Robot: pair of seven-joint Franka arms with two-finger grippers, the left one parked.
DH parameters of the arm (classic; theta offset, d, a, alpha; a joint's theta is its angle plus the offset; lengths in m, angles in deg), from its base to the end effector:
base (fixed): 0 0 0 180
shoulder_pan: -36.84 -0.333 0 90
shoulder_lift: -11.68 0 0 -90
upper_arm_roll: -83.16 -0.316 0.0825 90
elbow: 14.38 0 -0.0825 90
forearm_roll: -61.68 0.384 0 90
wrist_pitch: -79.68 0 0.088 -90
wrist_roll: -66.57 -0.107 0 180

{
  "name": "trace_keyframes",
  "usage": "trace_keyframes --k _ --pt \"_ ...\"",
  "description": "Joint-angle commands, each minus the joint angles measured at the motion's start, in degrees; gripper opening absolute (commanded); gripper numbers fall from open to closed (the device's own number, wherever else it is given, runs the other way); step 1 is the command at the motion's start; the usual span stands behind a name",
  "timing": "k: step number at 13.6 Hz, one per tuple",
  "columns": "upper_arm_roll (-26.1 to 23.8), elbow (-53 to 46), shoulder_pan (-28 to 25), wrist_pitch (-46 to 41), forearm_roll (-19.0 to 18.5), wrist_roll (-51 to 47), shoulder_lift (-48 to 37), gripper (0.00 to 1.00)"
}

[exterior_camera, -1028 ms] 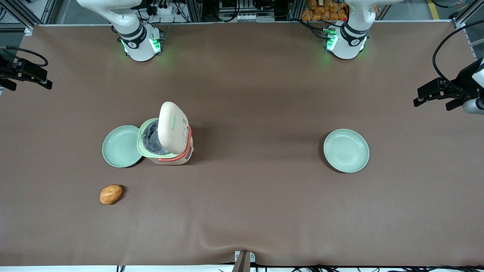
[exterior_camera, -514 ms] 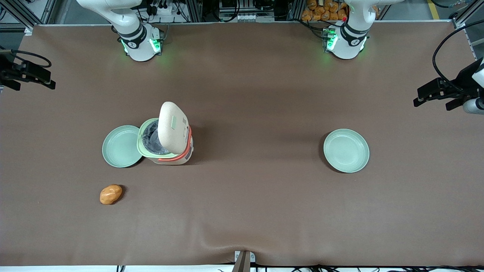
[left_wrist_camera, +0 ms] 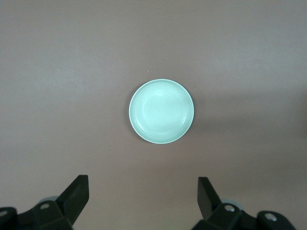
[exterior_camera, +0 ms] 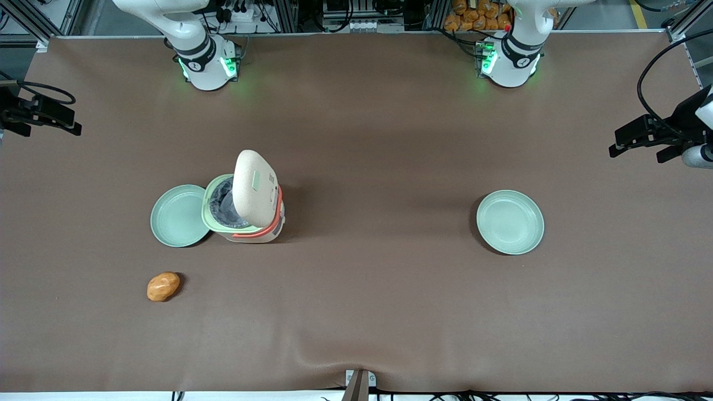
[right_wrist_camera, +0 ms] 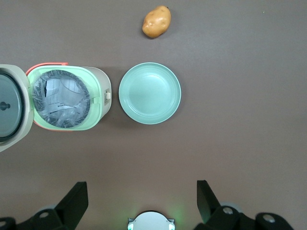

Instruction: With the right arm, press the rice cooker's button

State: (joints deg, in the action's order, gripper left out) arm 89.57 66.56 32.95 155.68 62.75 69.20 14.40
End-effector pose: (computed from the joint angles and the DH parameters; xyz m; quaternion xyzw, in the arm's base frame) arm 0.5425 -0.0198 0.6515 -0.9978 -0.0025 0.0663 0.0095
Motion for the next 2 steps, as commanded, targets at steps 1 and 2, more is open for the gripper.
trace_keyframes --k 1,2 --pt "0.1 0.5 -0.2 0.2 -0.5 -0.7 -0.9 1.00" --pt "0.1 0.5 -0.2 0.2 -0.5 -0.7 -0.9 1.00"
